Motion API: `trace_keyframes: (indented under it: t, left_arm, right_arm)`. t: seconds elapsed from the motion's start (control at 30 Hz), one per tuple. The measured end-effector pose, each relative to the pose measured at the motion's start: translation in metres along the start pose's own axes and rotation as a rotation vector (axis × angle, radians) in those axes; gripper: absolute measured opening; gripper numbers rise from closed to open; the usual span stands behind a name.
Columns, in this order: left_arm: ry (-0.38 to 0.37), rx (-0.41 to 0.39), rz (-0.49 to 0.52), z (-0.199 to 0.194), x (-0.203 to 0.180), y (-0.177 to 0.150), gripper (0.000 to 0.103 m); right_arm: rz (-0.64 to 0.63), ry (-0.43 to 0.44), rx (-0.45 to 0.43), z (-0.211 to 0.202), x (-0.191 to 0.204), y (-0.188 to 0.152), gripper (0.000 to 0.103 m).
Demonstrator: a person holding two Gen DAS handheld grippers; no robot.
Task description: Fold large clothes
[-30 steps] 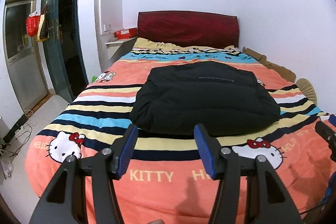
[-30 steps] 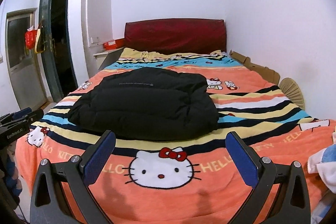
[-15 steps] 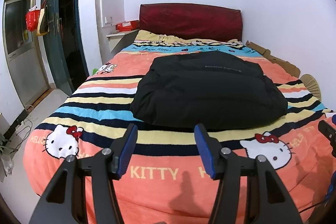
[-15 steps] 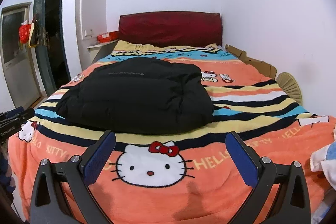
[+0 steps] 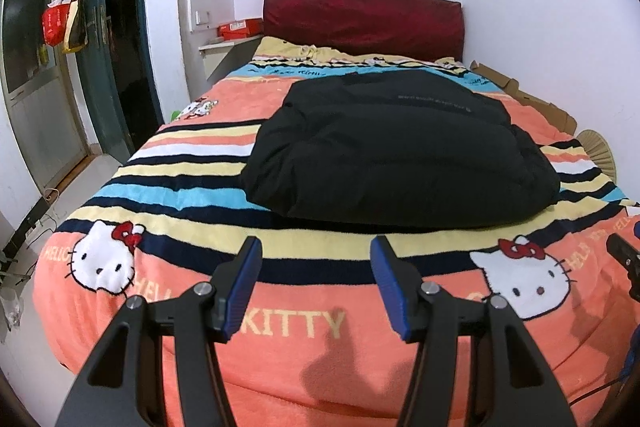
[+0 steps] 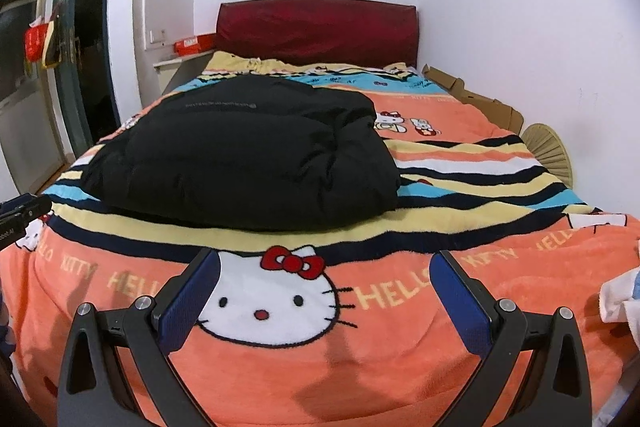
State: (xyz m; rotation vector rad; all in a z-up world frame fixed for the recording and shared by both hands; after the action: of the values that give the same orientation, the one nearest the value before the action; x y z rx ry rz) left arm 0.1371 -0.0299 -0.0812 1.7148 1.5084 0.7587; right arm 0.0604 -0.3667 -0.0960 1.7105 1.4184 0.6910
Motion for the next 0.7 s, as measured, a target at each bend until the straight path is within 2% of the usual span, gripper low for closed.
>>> trace_keyframes:
  t: [0.47, 0.7]
  left_arm:
    - [0.021, 0.046, 0.021, 0.016, 0.002, -0.011, 0.054]
    - [0.041, 0.059, 0.039, 0.011, 0.003, -0.014, 0.054]
  right_arm:
    - [0.005, -0.022, 0.059, 0.019, -0.008, -0.01, 0.103]
    - [-0.03, -0.033, 0.053, 0.017, -0.004, -0.006, 0.103]
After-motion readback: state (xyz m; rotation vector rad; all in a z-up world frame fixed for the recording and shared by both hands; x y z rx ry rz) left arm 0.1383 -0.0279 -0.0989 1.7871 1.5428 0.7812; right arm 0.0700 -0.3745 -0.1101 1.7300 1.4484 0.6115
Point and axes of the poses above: each gripper's, at about its wrist camera, not at the fingertips, and z roughly the way its jaws point, x to its left, y to its top, the point moved 3 cm from there along z, roughly the way its jaws point, and after that the axes turned 3 degrees about -x, right-handed, at the moved point
